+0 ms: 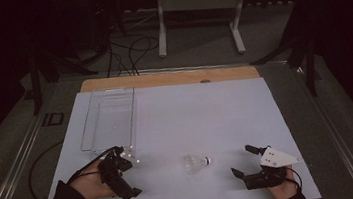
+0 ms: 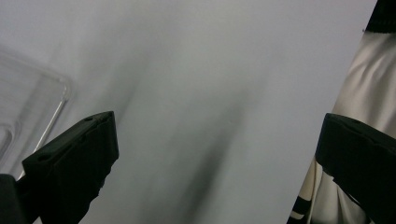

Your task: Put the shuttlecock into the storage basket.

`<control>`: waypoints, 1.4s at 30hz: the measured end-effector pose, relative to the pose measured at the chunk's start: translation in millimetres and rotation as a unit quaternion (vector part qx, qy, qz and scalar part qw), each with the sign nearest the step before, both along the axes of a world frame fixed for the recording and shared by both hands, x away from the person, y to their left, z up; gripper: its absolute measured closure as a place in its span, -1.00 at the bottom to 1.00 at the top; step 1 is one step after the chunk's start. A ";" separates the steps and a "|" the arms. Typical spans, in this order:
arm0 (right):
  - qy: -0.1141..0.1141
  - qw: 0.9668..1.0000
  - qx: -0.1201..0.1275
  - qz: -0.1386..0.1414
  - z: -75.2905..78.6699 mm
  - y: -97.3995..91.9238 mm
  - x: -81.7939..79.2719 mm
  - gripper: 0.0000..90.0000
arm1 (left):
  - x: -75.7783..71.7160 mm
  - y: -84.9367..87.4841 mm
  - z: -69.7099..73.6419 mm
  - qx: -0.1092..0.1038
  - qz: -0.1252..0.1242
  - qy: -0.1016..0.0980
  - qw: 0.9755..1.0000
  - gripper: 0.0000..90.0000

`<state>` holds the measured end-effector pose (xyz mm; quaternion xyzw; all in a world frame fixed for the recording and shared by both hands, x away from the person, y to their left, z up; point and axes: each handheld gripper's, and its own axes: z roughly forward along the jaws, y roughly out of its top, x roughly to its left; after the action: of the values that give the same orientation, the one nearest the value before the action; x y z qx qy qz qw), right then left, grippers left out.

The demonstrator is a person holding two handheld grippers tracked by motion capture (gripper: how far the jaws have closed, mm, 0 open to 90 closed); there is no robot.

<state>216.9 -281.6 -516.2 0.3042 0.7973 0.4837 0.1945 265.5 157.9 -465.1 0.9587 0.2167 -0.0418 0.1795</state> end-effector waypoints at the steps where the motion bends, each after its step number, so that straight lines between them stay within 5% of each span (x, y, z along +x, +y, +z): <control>1: 0.000 1.000 0.000 0.000 0.0 -0.1 0.0 -0.80 | 0.4 -1.4 -0.2 0.001 -0.002 0.003 1.000 -1.00; 8: -0.001 1.000 0.001 0.000 0.1 -0.4 0.0 -0.80 | 3.3 -16.1 0.1 0.007 -0.030 0.013 0.999 -1.00; 42: 0.002 1.000 0.002 0.001 -0.4 -0.4 -0.1 -0.80 | 16.4 -65.3 0.5 0.031 -0.091 0.033 0.995 -1.00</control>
<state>216.8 -282.0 -516.6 0.3047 0.7972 0.4845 0.1920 281.8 92.6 -464.7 0.9776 0.1356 -0.0824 0.1380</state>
